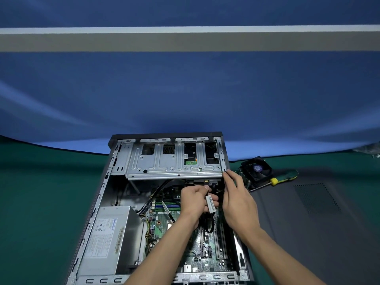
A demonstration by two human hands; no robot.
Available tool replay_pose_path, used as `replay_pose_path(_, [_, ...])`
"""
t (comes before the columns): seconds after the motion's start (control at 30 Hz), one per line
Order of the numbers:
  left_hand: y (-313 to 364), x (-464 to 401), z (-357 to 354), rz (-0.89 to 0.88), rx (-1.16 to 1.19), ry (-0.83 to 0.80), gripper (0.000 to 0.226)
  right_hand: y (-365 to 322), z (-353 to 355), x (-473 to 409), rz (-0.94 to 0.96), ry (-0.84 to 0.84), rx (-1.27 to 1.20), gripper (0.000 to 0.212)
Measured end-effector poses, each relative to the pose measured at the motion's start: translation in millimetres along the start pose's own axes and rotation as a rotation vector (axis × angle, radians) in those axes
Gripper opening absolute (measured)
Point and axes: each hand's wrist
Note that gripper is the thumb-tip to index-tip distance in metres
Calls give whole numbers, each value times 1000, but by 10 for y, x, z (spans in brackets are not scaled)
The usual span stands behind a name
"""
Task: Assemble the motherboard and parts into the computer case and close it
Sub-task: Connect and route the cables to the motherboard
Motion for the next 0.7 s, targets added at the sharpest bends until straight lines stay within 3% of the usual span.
replay_pose_path(0.37, [-38,60,-58,-12,120,16,19,6,5,-5,-19,-2,15,46])
replay_pose_path(0.7, [-2,14,-36,-16,71,24,21,-4,17,-8,-22,-17,31,46])
Point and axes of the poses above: each hand's wrist, its own x-axis away from the middle knuckle, its own z-axis out of the back of the hand, y = z × x, and after that the axes turned 12 degrees about z, right-handed
